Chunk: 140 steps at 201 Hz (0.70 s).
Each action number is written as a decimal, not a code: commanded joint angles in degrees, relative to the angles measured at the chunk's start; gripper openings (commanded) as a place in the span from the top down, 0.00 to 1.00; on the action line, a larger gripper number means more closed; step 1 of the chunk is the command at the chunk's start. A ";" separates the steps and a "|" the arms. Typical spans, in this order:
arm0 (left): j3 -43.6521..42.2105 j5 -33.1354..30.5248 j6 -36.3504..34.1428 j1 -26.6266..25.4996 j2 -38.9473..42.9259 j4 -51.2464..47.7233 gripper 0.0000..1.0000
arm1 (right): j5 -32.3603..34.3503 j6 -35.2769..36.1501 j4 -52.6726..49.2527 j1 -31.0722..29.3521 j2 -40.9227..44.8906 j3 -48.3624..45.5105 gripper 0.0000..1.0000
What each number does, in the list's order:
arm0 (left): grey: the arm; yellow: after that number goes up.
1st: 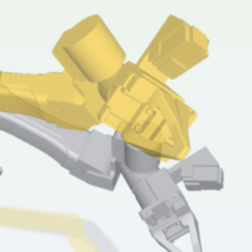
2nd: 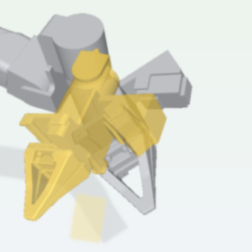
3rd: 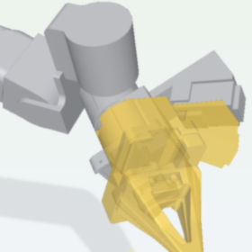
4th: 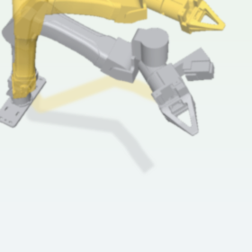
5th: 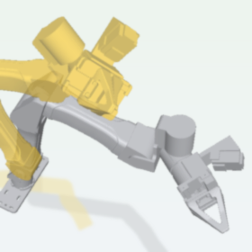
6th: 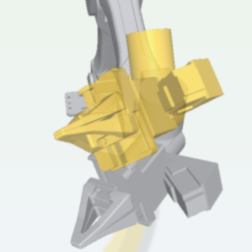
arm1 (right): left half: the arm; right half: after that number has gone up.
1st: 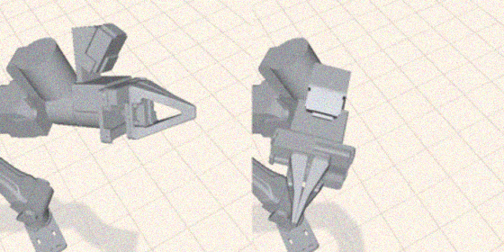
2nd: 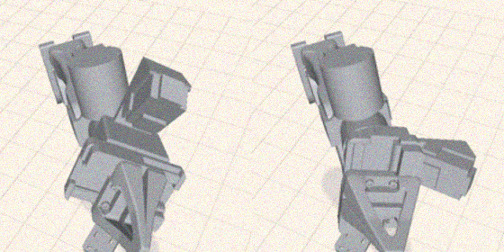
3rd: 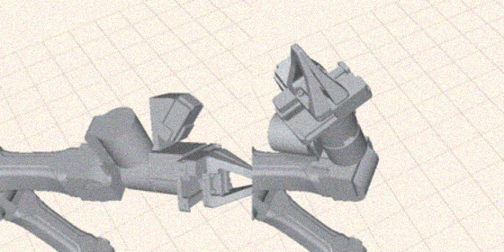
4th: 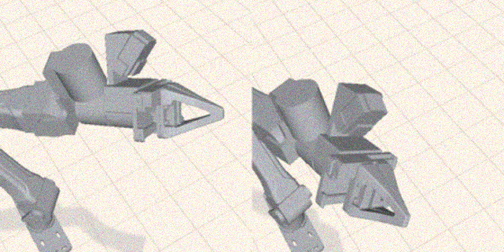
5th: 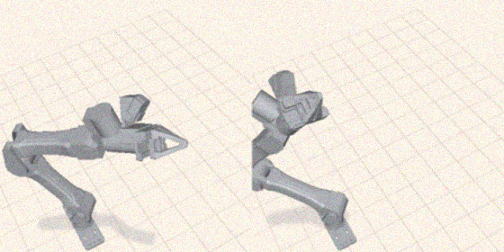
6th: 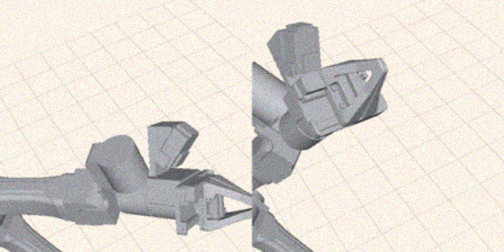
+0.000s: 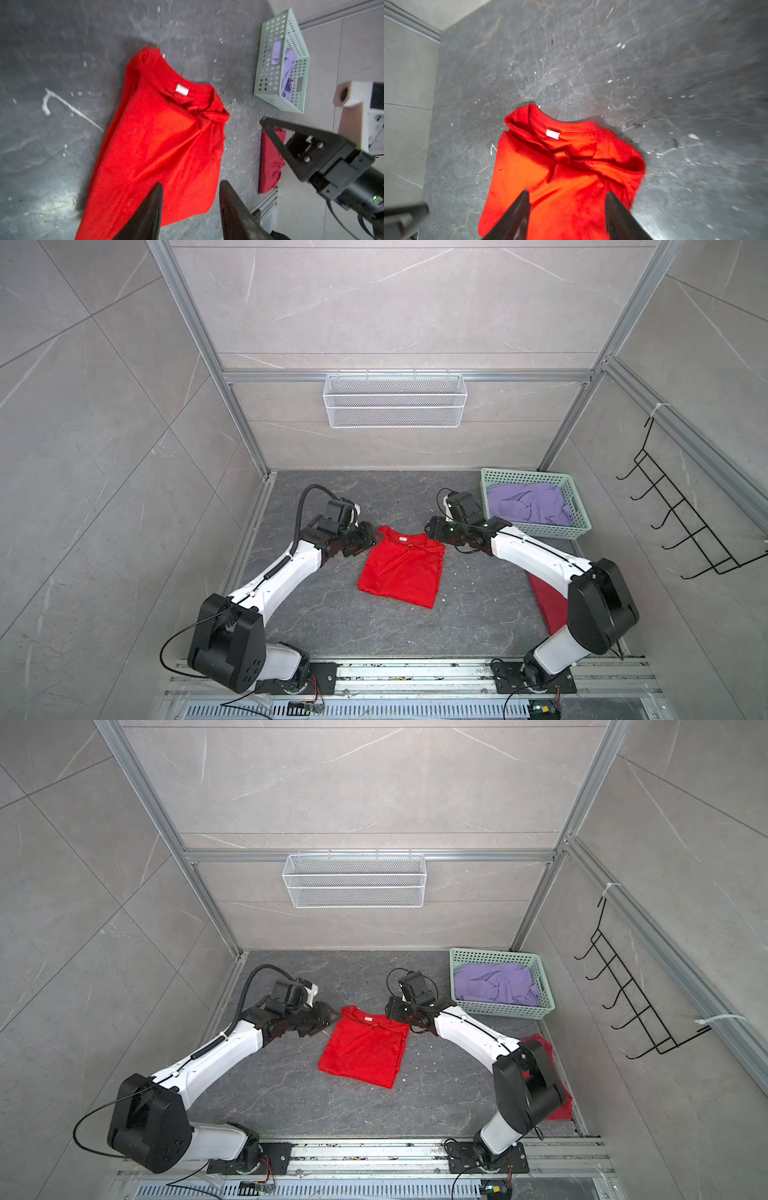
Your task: Fold and stack the t-shirts
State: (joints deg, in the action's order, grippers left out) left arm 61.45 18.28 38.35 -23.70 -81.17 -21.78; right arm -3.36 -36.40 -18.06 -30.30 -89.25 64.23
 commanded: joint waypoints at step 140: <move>18.13 -3.01 -19.44 0.65 -29.00 -5.53 0.56 | -0.86 -9.99 11.34 -1.16 -7.57 -13.57 0.41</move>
State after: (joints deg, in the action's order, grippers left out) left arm 78.00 13.80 20.29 -23.27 -108.88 -27.94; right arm -3.86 -44.86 -8.56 -30.92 -94.70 49.39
